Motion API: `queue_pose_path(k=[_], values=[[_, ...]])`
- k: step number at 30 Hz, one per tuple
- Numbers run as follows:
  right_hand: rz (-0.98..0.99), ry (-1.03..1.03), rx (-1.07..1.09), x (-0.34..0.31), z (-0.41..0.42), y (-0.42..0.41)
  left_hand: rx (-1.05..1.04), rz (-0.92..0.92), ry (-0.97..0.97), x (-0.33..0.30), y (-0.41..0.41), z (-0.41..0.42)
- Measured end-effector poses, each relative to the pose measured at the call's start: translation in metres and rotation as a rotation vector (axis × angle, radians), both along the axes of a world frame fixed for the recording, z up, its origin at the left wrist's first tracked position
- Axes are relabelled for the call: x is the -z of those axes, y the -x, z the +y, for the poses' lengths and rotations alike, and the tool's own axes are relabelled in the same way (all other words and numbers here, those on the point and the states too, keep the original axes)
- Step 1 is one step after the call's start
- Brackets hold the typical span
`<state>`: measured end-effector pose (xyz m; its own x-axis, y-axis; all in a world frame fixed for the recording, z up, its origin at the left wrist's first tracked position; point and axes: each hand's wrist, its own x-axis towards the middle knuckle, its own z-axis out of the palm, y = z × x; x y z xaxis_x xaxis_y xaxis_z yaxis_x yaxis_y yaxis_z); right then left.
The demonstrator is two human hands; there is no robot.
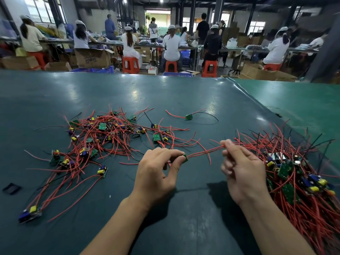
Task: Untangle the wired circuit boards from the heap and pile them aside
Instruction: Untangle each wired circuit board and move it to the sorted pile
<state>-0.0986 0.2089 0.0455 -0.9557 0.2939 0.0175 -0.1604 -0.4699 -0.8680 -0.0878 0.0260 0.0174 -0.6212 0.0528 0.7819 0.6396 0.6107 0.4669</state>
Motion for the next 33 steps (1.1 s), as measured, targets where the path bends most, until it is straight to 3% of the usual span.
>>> queue_pose_path(k=[4,7,9,12,15,18,23,27,30,33], values=[[0.042,0.11,0.099,0.0,0.006,0.001,0.002,0.047,0.002,0.002,-0.001,0.002],[-0.011,0.136,0.013,0.001,0.003,-0.001,-0.052,0.072,-0.08,0.003,-0.002,0.003],[-0.059,0.04,-0.203,0.007,-0.008,-0.008,-0.108,0.083,-0.164,0.001,-0.002,0.003],[-0.005,-0.328,-0.513,0.012,-0.032,-0.023,-0.04,0.085,-0.169,-0.002,-0.006,0.002],[0.089,-0.41,-0.566,0.013,-0.037,-0.028,0.077,0.069,-0.071,-0.002,-0.009,0.001],[0.178,-0.485,-0.462,0.009,-0.035,-0.031,0.055,0.06,-0.051,-0.002,-0.006,0.0],[0.204,-0.435,0.044,0.0,-0.017,-0.025,-0.254,0.113,-0.135,-0.006,0.002,-0.012],[0.174,-0.132,0.332,-0.009,-0.005,-0.019,-0.484,0.017,-0.203,-0.006,0.007,-0.023],[0.093,0.147,0.372,-0.011,0.004,-0.016,-0.557,-0.144,-0.062,0.0,0.011,-0.024],[-0.053,0.244,0.268,-0.004,0.005,-0.012,-0.625,-0.377,0.158,0.01,0.016,-0.026]])
